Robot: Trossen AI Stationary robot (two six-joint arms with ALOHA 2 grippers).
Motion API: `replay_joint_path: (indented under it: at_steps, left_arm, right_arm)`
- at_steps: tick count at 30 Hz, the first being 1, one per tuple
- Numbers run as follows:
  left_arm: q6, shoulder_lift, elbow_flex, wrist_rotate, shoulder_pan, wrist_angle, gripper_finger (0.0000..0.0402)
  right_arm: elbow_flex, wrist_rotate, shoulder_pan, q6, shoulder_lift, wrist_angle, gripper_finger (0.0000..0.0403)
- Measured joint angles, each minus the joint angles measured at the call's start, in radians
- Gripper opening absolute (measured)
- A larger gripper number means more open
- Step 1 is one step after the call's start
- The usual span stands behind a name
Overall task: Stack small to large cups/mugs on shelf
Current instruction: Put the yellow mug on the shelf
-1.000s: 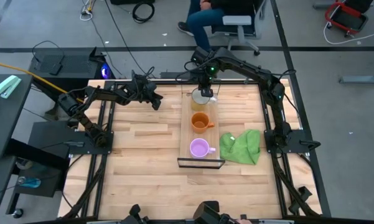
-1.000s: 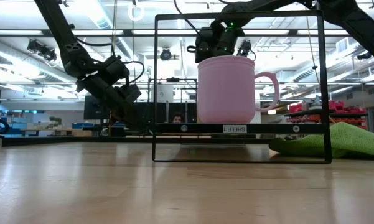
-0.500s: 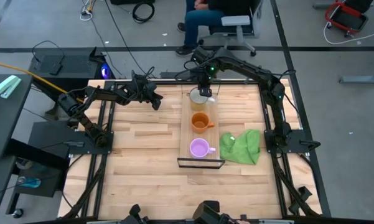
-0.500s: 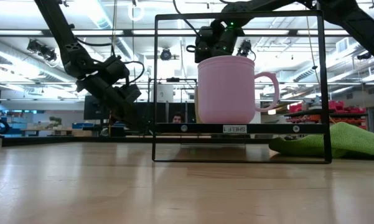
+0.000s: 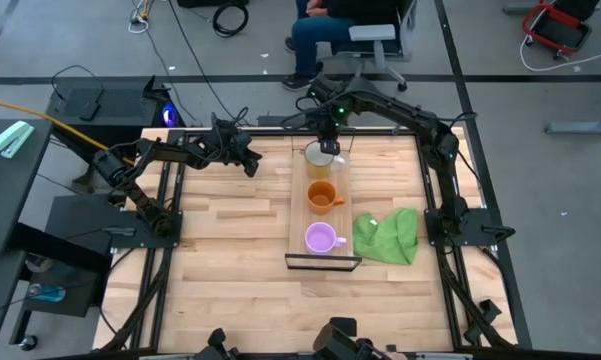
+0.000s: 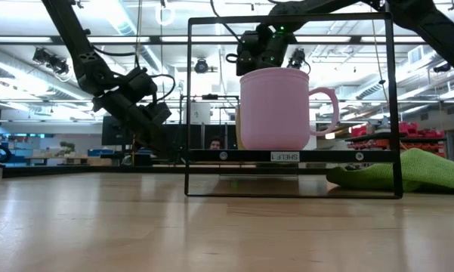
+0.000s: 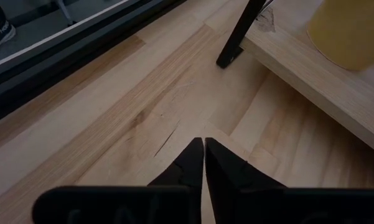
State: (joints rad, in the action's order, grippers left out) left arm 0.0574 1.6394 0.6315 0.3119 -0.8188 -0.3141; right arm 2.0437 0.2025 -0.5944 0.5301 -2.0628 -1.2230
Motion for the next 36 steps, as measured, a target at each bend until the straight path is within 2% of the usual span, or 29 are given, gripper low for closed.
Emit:
replay_joint_path:
  at_steps: [5,15,22,25,29,32,36]
  left_arm:
    - [0.000,0.000,0.000,0.000,0.000,0.000,0.0018]
    - [0.010,0.000,0.000,0.000,0.004,-0.013,0.0020]
    - [0.028,0.000,0.000,0.001,0.052,-0.069,0.0017]
    - [0.028,0.000,0.000,0.001,0.084,-0.102,0.0012]
    - [0.027,0.000,0.000,0.002,0.115,-0.134,0.0010]
    - [0.029,0.000,0.000,0.002,0.133,-0.150,0.0015]
    - [0.045,0.000,0.000,0.021,0.161,-0.184,0.0021]
  right_arm:
    - [0.000,-0.049,-0.007,-0.007,0.017,-0.002,0.0071]
    - [0.001,-0.060,-0.012,-0.072,0.148,-0.038,0.0071]
    - [-0.056,-0.040,-0.002,-0.307,0.262,-0.056,0.0070]
    - [-0.160,-0.051,0.021,-0.346,0.334,-0.047,0.0057]
    - [-0.399,-0.123,0.067,-0.414,0.473,0.061,0.0015]
    - [-0.618,-0.189,0.114,-0.501,0.601,0.221,0.0008]
    - [-0.897,-0.278,0.194,-0.593,0.750,0.532,0.0005]
